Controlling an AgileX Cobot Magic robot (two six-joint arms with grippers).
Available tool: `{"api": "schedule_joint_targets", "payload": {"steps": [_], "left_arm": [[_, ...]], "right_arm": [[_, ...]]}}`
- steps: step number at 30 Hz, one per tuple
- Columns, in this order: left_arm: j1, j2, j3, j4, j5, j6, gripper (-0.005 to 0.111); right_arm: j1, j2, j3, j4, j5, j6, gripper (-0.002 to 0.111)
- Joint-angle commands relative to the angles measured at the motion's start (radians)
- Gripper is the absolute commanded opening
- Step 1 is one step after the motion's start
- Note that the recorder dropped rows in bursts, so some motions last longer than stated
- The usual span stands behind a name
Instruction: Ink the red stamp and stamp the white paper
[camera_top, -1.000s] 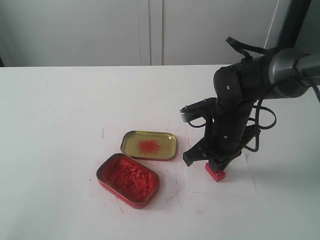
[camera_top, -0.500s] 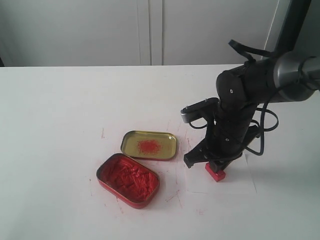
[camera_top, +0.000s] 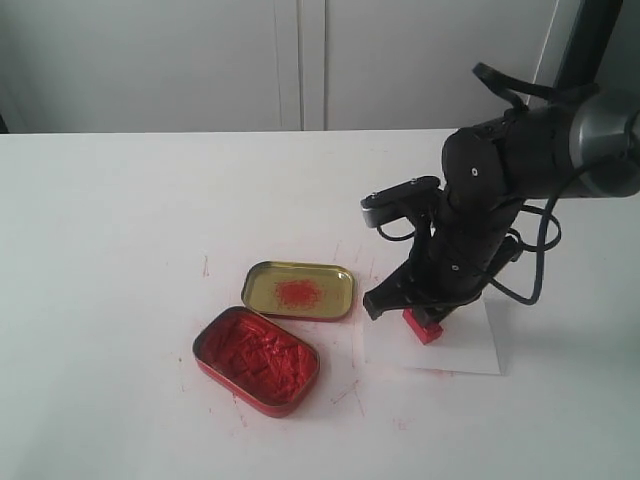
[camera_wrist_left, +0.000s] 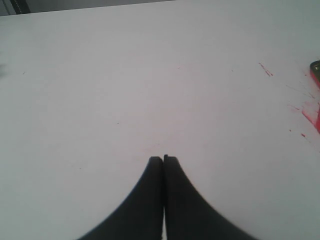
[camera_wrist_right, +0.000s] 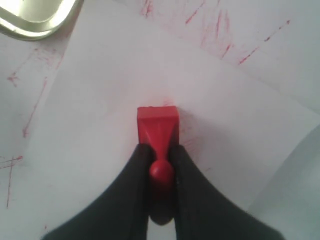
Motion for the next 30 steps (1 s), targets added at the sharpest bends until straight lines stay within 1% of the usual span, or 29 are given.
{"api": "schedule_joint_targets", "payload": {"steps": [1, 4, 7, 10, 12, 16, 21, 25, 30], "left_arm": [[0.003, -0.004, 0.003, -0.001, -0.004, -0.003, 0.000], [0.003, -0.004, 0.003, -0.001, -0.004, -0.003, 0.000], [0.003, -0.004, 0.003, -0.001, -0.004, -0.003, 0.000], [0.003, -0.004, 0.003, -0.001, -0.004, -0.003, 0.000], [0.003, -0.004, 0.003, -0.001, -0.004, -0.003, 0.000], [0.003, -0.004, 0.003, -0.001, -0.004, -0.003, 0.000], [0.003, -0.004, 0.003, -0.001, -0.004, -0.003, 0.000], [0.003, -0.004, 0.003, -0.001, -0.004, -0.003, 0.000], [0.003, -0.004, 0.003, -0.001, -0.004, -0.003, 0.000]], "right_arm": [[-0.021, -0.010, 0.005, 0.040, -0.008, -0.041, 0.000], [-0.035, -0.010, 0.017, 0.070, -0.021, -0.069, 0.000], [-0.071, -0.008, 0.050, 0.120, -0.042, -0.107, 0.000], [-0.111, -0.008, 0.070, 0.272, -0.058, -0.231, 0.000], [-0.125, -0.008, 0.072, 0.320, -0.060, -0.277, 0.000], [-0.154, -0.008, 0.074, 0.371, -0.055, -0.322, 0.000], [-0.167, -0.006, 0.074, 0.414, -0.048, -0.375, 0.000], [-0.188, 0.000, 0.074, 0.486, -0.030, -0.441, 0.000], [-0.219, 0.005, 0.074, 0.506, -0.010, -0.470, 0.000]]}}
